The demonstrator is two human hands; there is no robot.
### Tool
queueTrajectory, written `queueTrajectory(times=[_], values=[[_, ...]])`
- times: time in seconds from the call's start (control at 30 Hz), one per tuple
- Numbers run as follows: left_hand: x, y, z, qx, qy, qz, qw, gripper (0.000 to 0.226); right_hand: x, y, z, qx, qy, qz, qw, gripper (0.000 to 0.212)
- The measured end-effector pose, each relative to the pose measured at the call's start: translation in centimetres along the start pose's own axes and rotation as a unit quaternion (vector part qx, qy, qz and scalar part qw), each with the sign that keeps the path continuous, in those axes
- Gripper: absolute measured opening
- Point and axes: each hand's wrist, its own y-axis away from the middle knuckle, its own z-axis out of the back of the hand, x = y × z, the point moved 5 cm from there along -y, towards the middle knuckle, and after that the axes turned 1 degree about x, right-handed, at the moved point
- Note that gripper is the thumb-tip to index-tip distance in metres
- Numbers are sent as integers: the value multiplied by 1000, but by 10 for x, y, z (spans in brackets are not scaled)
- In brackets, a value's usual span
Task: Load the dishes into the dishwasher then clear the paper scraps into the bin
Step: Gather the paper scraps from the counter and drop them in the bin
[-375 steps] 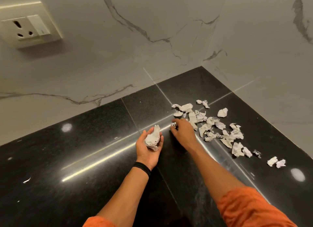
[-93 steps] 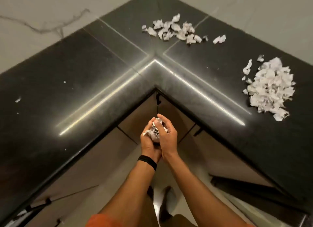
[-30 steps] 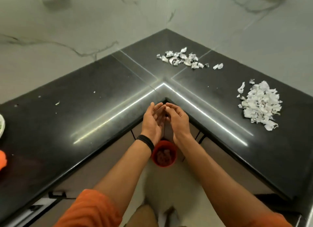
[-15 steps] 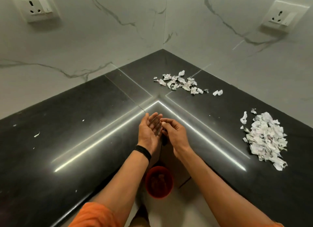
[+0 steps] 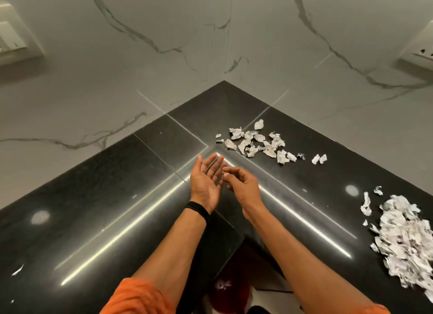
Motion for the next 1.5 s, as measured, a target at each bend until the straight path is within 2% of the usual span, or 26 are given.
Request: queueTrajectory(times=[0.13,0.27,0.33,0.4,0.53,0.63,0.7,0.77,0.8,0.87,0.93,1.0,1.07,1.17,1.27,1.4,1.43,1.5], values=[[-4,-30,-4,-11,2,-4,1000,65,11,-44,-2,-3,9,12,1000,16],[-8,-53,-17,-32,62,-1,998,66,17,-93,4,-10,75,40,996,17],[-11,-61,-22,-39,76,-4,996,63,17,-120,10,-22,144,55,988,16],[-13,-67,-25,-54,90,1,994,61,18,-147,16,-21,258,78,963,14],[-10,-84,-17,-81,132,33,987,53,23,-183,23,-19,444,136,885,24],[-8,-95,-9,-93,139,43,985,51,21,-201,18,-4,523,158,837,19],[-5,-102,-3,-99,139,46,984,50,15,-205,15,1,546,151,824,12],[-3,-108,2,-108,140,50,983,49,8,-204,17,-8,530,136,837,6],[-1,-112,3,-112,140,53,982,48,6,-201,18,-16,491,124,862,6],[2,-119,2,-119,139,59,981,46,2,-195,18,-17,346,80,935,7],[6,-125,-2,-119,144,65,980,46,0,-187,7,32,186,36,981,10],[9,-128,-5,-115,178,76,974,49,1,-178,-8,109,100,17,989,13],[9,-129,-5,-110,231,78,964,52,4,-175,-18,140,111,29,983,10],[4,-130,1,-120,289,67,947,50,8,-193,-16,75,181,68,978,4],[-2,-131,11,-130,307,60,941,50,11,-226,-16,44,305,112,945,11],[-10,-136,24,-140,304,57,941,53,9,-249,-27,95,520,188,828,19],[-11,-137,25,-142,301,56,941,53,8,-250,-28,97,543,196,811,17],[-12,-138,25,-143,290,59,944,53,7,-246,-28,83,548,210,805,13]])
